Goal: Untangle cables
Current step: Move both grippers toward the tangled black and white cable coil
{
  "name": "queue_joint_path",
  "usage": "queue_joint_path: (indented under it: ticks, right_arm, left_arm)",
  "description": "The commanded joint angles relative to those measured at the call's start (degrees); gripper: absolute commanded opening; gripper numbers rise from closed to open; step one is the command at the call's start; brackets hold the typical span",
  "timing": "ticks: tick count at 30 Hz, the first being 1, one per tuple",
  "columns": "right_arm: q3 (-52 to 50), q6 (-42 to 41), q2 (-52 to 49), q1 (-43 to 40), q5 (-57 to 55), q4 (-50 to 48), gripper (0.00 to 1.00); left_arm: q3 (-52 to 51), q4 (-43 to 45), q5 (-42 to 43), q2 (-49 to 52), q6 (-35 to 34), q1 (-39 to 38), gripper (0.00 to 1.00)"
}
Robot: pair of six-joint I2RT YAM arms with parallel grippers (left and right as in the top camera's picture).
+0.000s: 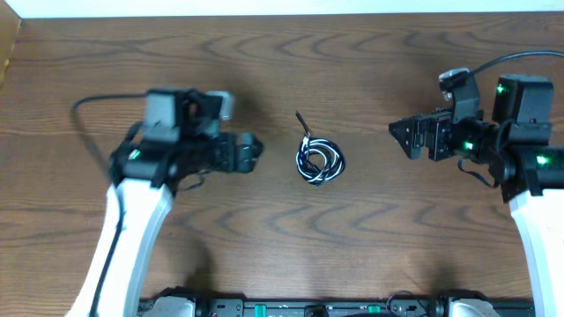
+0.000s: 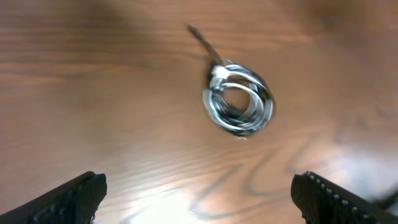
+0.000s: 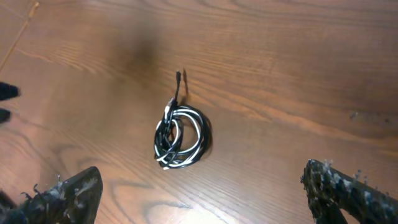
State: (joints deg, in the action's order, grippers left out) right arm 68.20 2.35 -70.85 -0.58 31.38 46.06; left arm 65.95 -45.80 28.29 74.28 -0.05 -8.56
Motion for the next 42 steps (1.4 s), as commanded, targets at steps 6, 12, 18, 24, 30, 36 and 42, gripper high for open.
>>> queue_joint_path:
  ticks: [6, 12, 18, 24, 30, 36, 42]
  right_arm:
    - [1.4, -3.3, -0.3, -1.3, -4.8, -0.3, 0.82]
    - [1.3, -11.1, -0.4, -3.9, -12.0, 1.1, 0.7]
    - [1.3, -11.1, -0.4, -4.4, -12.9, 1.1, 0.69]
    - [1.3, -11.1, -0.4, -4.4, -12.9, 1.6, 0.69]
    - [0.8, -11.1, -0.4, -4.4, -12.9, 2.5, 0.69]
    - [-0.5, -14.3, -1.3, -4.2, -12.5, 2.4, 0.75]
    - [-0.5, -14.5, -3.4, -2.3, -10.1, 1.9, 0.75]
  left_arm:
    - [1.5, 18.1, 18.4, 17.3, -3.3, -14.3, 0.94]
    - [1.5, 22.2, -6.2, 26.1, -16.3, -22.9, 0.71]
    - [1.5, 30.5, -12.6, 32.8, -20.0, -28.6, 0.57]
    - [1.5, 30.2, -18.0, 34.8, -22.2, -29.2, 0.41]
    - [0.9, 30.1, -18.9, 35.9, -23.0, -29.9, 0.38]
    - [1.0, 30.3, -18.3, 36.2, -23.2, -30.8, 0.07]
    - [3.2, 29.7, -6.3, 24.3, -24.5, -26.3, 0.07]
